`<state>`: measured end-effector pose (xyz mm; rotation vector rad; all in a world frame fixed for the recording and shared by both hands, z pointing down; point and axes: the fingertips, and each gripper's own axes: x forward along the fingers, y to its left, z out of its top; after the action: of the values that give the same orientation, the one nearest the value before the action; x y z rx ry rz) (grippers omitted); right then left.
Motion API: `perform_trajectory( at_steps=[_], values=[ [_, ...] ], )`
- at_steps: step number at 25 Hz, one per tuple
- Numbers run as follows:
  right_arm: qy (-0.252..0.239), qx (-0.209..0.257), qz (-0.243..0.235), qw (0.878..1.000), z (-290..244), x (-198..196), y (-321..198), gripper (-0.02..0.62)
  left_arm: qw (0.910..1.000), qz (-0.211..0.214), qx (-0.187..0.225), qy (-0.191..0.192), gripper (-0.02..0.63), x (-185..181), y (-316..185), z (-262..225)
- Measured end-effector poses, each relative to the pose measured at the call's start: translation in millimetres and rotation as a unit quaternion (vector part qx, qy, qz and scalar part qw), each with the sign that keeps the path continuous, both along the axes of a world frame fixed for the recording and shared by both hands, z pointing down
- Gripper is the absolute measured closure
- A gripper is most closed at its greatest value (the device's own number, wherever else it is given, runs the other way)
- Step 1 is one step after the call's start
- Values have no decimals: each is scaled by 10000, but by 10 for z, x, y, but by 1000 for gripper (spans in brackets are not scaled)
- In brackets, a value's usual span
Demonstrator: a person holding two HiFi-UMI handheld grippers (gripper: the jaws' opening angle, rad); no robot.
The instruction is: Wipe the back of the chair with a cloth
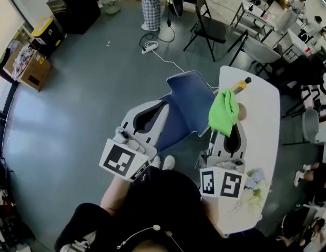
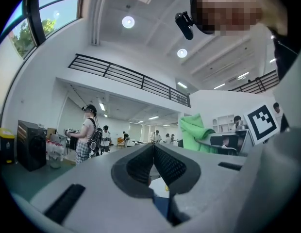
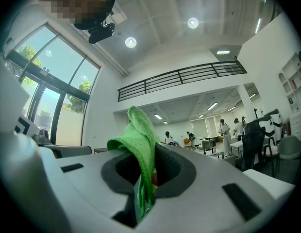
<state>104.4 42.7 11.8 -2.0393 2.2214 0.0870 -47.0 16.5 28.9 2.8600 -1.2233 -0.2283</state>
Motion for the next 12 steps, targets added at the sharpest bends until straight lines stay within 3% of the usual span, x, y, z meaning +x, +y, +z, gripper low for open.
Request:
perform_trajectory(
  at_steps=[12],
  values=[
    [-89,197,-561,9982,-101,-183,60,549,9992,-153,373,-2,600,44,145,-177]
  ],
)
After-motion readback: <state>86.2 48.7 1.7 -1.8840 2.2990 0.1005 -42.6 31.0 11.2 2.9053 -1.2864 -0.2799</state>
